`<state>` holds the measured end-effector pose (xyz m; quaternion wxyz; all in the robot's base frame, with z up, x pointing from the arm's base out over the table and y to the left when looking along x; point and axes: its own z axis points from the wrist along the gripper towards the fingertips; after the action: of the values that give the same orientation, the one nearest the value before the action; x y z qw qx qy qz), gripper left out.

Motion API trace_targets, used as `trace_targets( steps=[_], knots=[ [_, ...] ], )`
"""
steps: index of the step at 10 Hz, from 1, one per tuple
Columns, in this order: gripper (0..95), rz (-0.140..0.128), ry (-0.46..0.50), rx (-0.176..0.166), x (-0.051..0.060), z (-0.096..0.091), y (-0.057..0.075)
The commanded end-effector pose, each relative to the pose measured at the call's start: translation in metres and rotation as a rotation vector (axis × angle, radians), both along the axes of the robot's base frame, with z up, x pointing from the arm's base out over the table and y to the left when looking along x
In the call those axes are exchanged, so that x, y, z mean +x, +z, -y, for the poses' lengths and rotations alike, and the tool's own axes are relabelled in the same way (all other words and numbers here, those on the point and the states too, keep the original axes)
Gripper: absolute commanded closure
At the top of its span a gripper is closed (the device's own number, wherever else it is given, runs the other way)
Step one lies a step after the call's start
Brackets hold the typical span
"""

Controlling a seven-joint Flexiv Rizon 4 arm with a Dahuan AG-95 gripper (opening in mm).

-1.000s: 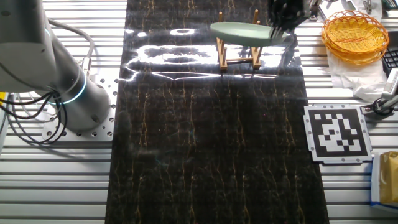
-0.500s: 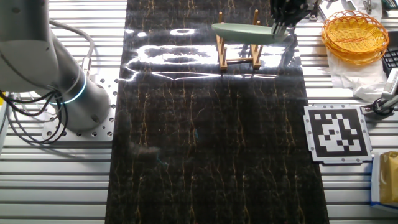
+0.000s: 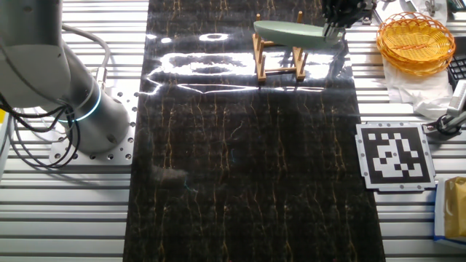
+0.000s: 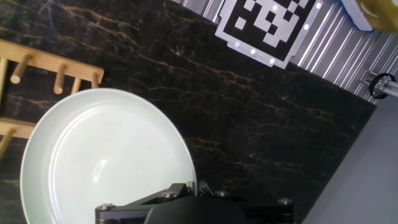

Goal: Put the dish on the dish rack

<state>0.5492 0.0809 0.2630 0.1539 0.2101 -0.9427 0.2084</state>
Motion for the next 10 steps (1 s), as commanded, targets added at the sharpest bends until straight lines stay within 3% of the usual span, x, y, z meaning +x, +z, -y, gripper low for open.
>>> trace_targets(
  steps=[1,4,6,8,10],
  knots=[
    [95.0,-0.001,0.007,-0.014,-0.0016,0.0006,-0.0001],
    [95.0,0.058,0.045,-0.011,-0.0016,0.0006,-0.0001],
    [95.0,0.06,0.086,-0.007,-0.0016,0.0006,-0.0001],
    [95.0,0.049,0.107,-0.025,-0.0016,0.0006,-0.0001],
    [95.0,0.01,0.111,-0.094,-0.0016,0.0006,-0.0001]
  ],
)
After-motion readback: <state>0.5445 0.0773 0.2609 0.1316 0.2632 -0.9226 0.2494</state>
